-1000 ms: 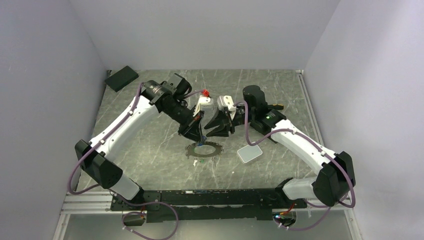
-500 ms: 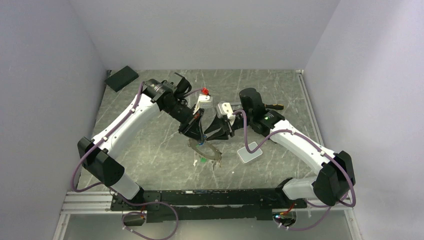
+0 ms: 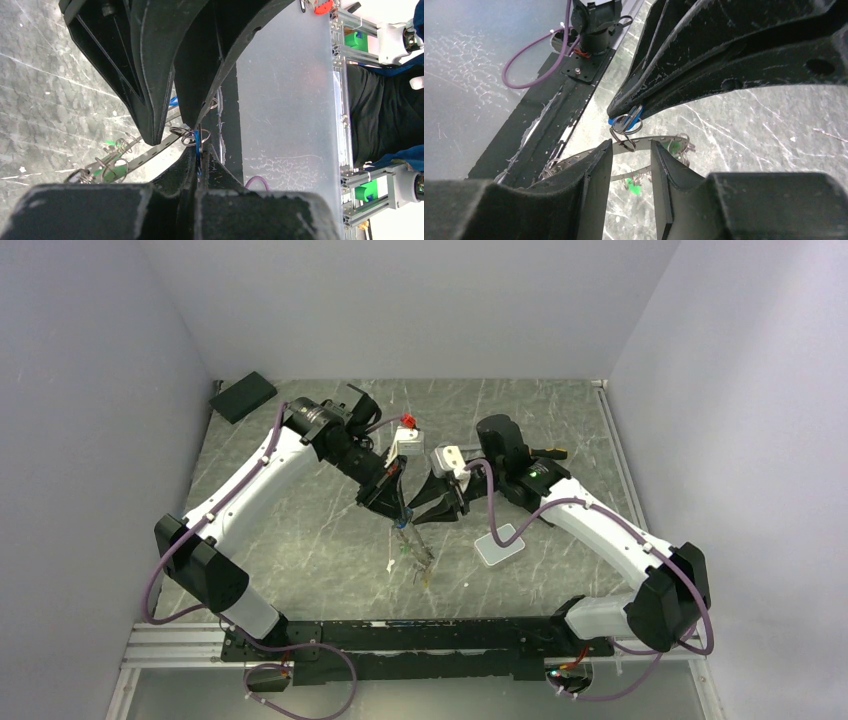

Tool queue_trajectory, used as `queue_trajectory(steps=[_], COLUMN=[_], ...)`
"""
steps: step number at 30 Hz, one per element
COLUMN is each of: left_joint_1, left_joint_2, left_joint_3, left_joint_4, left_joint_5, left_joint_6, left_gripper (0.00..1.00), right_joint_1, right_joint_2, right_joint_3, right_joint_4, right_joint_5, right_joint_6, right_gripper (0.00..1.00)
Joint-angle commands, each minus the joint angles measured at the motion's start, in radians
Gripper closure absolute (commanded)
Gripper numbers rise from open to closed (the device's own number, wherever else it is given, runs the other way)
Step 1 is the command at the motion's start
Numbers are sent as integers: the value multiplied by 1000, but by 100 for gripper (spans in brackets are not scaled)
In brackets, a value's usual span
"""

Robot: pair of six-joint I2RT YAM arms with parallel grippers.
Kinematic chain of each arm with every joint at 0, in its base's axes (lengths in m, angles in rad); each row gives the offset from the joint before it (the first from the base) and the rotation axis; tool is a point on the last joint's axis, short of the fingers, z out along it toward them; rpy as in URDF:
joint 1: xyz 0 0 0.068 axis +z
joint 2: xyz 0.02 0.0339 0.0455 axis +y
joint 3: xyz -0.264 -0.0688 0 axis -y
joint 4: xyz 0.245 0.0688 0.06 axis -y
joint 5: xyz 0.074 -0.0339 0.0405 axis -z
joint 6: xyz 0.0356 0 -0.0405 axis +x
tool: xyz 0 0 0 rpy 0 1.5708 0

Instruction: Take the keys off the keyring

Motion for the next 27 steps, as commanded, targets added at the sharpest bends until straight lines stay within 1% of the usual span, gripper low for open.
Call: queue_trajectory(steps=[1,3,5,7,10,11,18,23,27], left_joint_1=[5,5,5,4,6,7,31,47,62], left_joint_2=[-4,-2,-1,-2,-4,-5,-18,-41,-54], left_joint_3=[25,27,28,31,36,38,73,50,33], left_joint_4=[23,24,26,28,29,28,-12,-53,-61], left_joint_5=[53,52,52,54,57,57,40,14,1], left_joint_6=[0,-1,-5,-9,-13,-13,13,50,52], left_gripper=[100,100,100,100,100,100,100,100,100], right_joint_1=[7,7,7,7,8,8,4,-4,-5], right_joint_2=[-4,-4,-5,-5,-6,-7,-25,-37,-41], right_joint_3=[70,79,81,78,69,67,58,66,79], right_joint_4=[-22,-34,-36,-35,-35,-38,-82,-114,-142], right_joint_5=[-45,-49,-53,-51,-39,-32,-4,-14,-40], right_joint_6=[-40,-45,-43,-43,-51,-55,-87,-103,-116], right_gripper=[63,64,69,77,97,100,100,100,100])
